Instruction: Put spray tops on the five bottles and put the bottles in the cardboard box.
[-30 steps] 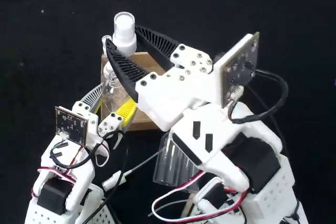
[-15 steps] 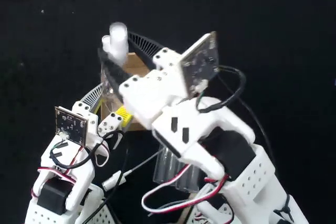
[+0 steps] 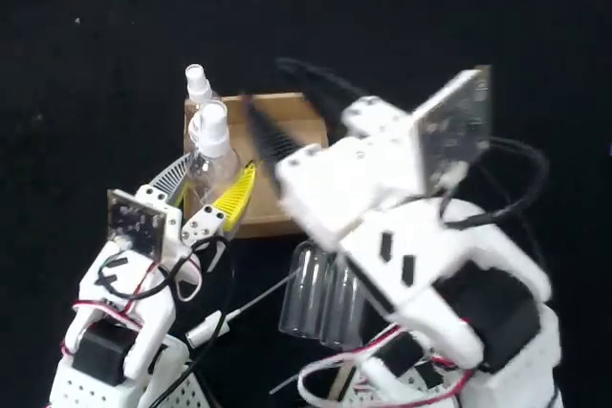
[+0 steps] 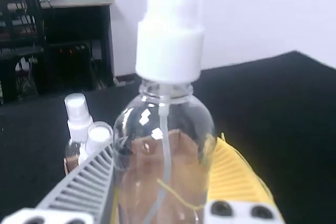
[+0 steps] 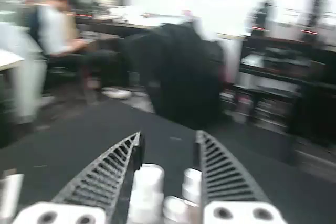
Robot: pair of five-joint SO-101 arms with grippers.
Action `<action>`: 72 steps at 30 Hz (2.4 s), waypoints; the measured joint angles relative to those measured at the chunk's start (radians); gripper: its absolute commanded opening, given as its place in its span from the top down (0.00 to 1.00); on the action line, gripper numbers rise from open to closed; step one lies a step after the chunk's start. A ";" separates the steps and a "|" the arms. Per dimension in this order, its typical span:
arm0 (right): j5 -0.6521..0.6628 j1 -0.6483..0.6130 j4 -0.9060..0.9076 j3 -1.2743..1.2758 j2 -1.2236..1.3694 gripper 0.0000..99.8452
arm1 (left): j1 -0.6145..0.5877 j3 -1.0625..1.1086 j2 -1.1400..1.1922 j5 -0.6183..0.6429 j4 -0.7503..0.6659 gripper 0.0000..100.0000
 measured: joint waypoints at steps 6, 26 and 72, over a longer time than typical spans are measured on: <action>0.000 0.370 0.064 0.124 -0.015 0.97 | 0.000 0.092 0.002 0.000 -0.052 0.97; 0.000 0.586 -0.522 0.962 -0.011 0.97 | -0.084 0.364 0.003 0.000 -0.466 0.97; 0.000 0.588 -0.640 1.046 -0.011 0.97 | -0.157 0.370 0.390 0.000 -0.641 0.97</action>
